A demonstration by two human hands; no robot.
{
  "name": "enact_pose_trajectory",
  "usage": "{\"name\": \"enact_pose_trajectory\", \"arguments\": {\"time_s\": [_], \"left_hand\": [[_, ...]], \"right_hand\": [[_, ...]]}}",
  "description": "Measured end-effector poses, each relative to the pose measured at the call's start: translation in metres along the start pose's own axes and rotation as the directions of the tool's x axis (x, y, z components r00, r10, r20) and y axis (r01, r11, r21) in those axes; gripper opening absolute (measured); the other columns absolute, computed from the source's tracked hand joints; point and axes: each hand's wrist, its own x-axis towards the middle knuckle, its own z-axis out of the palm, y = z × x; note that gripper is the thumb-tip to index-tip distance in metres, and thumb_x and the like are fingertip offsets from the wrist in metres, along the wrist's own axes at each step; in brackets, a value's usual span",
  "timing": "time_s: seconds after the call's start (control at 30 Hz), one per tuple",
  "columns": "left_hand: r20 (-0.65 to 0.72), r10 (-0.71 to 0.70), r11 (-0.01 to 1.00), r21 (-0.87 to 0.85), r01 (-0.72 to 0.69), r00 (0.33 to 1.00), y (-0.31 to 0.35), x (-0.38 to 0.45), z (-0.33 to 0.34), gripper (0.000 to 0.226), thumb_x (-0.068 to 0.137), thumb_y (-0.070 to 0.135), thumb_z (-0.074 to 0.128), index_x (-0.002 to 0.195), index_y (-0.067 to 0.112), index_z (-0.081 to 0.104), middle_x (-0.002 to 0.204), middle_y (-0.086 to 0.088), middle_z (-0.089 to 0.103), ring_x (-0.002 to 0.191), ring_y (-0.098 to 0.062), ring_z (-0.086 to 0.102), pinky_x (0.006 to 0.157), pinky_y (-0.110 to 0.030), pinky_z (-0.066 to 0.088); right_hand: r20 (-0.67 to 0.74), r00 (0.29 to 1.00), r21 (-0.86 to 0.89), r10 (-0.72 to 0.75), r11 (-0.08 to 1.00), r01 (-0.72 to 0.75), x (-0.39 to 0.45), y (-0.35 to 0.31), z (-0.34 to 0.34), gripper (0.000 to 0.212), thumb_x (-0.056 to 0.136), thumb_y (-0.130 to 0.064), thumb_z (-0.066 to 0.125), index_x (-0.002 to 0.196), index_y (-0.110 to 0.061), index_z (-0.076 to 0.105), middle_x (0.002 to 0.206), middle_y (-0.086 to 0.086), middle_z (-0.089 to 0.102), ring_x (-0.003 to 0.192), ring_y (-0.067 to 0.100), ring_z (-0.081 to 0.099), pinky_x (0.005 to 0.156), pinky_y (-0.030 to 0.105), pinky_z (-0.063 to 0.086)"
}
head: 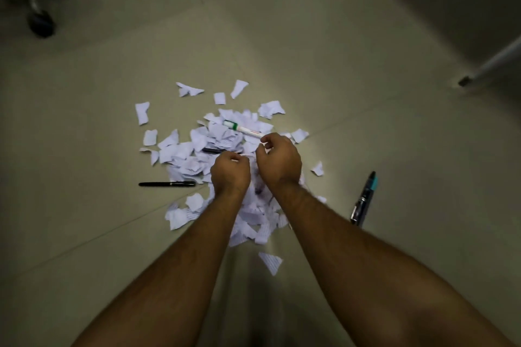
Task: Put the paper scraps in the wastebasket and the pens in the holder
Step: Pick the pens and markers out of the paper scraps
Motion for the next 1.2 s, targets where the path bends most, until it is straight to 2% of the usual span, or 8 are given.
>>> {"name": "enact_pose_trajectory", "arguments": {"time_s": [0.13,0.27,0.37,0.5,0.77,0.9,1.0,1.2], "left_hand": [[-0.132,-0.042,0.998,0.04,0.048,0.99,-0.01,0.029,-0.018,0.02,0.092,0.016,0.056,0.105,0.011,0.071,0.108,-0.014,0.071,0.099,-0.034,0.065,0.077,-0.03,0.046],[-0.039,0.102,0.966,0.243,-0.09,0.994,-0.008,0.045,-0.011,0.019,0.094,0.015,0.053,0.098,0.014,0.072,0.103,-0.012,0.072,0.091,-0.031,0.066,0.069,-0.032,0.049],[0.004,0.097,0.902,0.423,-0.09,0.995,-0.011,0.051,-0.009,0.025,0.095,0.013,0.051,0.113,0.017,0.068,0.115,-0.014,0.068,0.103,-0.035,0.065,0.08,-0.04,0.053],[0.063,0.173,0.744,0.646,-0.172,0.983,-0.015,0.041,-0.008,0.027,0.097,0.01,0.048,0.119,0.02,0.06,0.116,-0.013,0.066,0.104,-0.033,0.064,0.078,-0.04,0.053],[0.205,0.305,0.519,0.783,-0.343,0.93,-0.005,0.031,-0.02,0.026,0.093,0.01,0.056,0.117,0.016,0.064,0.115,-0.011,0.065,0.104,-0.029,0.062,0.078,-0.038,0.053],[0.226,0.465,0.398,0.81,-0.43,0.856,-0.013,0.022,-0.025,0.023,0.09,0.013,0.061,0.112,0.012,0.067,0.109,-0.012,0.063,0.1,-0.029,0.058,0.075,-0.036,0.048],[0.245,0.559,0.31,0.825,-0.473,0.792,-0.01,0.012,-0.029,0.02,0.088,0.015,0.062,0.106,0.011,0.069,0.101,-0.011,0.065,0.093,-0.028,0.058,0.077,-0.037,0.045],[0.272,0.524,0.444,0.722,-0.531,0.807,0.024,-0.02,-0.026,0.024,0.09,0.029,0.053,0.1,0.013,0.068,0.092,-0.006,0.071,0.09,-0.027,0.062,0.078,-0.034,0.041]], "right_hand": [[0.147,0.957,-0.311,-0.25,0.907,0.285,0.03,-0.017,0.031,0.035,0.091,-0.029,0.058,0.125,-0.02,0.064,0.124,0.011,0.06,0.113,0.033,0.053,0.088,0.041,0.047],[0.282,0.932,-0.53,-0.229,0.772,0.35,0.05,-0.014,0.047,0.035,0.093,-0.027,0.053,0.127,-0.022,0.062,0.117,0.012,0.063,0.107,0.033,0.057,0.086,0.04,0.049],[0.298,0.916,-0.55,-0.268,0.736,0.394,0.041,-0.006,0.05,0.035,0.092,-0.025,0.055,0.127,-0.021,0.056,0.114,0.012,0.064,0.102,0.033,0.059,0.083,0.039,0.049],[0.284,0.93,-0.448,-0.232,0.826,0.342,0.031,0.006,0.044,0.04,0.092,-0.017,0.056,0.131,-0.017,0.049,0.113,0.015,0.062,0.098,0.034,0.061,0.079,0.04,0.053],[0.152,0.981,-0.202,-0.117,0.968,0.147,0.022,0.011,0.034,0.035,0.095,-0.025,0.056,0.129,-0.016,0.058,0.114,0.012,0.066,0.102,0.033,0.063,0.083,0.036,0.051],[0.03,0.999,0.049,0.014,0.999,-0.015,0.002,0.007,0.024,0.033,0.096,-0.024,0.059,0.128,-0.016,0.06,0.115,0.007,0.069,0.101,0.028,0.066,0.082,0.033,0.052],[0.032,0.999,0.066,0.028,0.997,-0.03,-0.01,0.011,0.008,0.035,0.096,-0.023,0.06,0.131,-0.017,0.06,0.116,0.007,0.069,0.1,0.028,0.065,0.081,0.029,0.05],[-0.022,0.981,0.215,0.192,0.959,-0.183,-0.032,0.026,-0.029,0.04,0.092,-0.023,0.065,0.131,-0.022,0.06,0.103,0.002,0.071,0.089,0.022,0.066,0.08,0.031,0.053]]}}
